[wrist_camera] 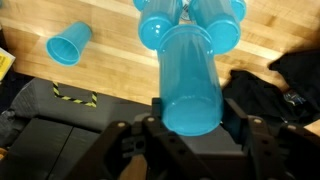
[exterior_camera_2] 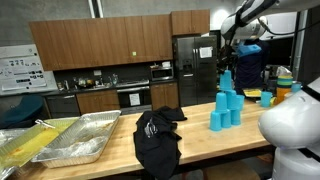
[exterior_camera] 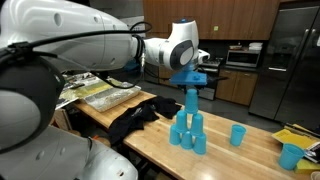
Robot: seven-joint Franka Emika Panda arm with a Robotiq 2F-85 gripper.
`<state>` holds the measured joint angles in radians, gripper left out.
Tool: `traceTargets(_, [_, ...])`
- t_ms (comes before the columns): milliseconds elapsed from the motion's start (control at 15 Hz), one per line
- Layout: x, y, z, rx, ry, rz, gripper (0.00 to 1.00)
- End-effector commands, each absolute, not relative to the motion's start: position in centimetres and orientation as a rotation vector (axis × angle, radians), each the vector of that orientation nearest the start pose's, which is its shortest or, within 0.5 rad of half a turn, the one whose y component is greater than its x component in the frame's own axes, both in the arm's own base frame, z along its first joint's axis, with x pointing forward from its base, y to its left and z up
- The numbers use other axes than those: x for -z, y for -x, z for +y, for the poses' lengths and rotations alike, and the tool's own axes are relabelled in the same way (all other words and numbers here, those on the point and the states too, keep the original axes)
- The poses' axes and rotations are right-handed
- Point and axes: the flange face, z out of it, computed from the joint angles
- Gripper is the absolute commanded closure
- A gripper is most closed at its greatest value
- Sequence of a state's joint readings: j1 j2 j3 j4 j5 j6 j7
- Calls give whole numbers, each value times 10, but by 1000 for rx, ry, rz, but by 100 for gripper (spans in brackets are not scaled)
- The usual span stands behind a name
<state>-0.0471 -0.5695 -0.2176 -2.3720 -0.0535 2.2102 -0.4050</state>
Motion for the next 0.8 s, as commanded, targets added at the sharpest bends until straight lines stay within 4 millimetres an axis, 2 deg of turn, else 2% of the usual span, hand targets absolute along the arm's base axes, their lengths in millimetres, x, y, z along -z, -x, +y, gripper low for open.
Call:
traceTargets(0, [-581, -390, -135, 659, 3142, -254, 64])
traceTargets(333, [-583, -384, -157, 669, 3163, -169, 64])
traceTargets(733, [-573, -372, -190, 646, 3190, -45, 64])
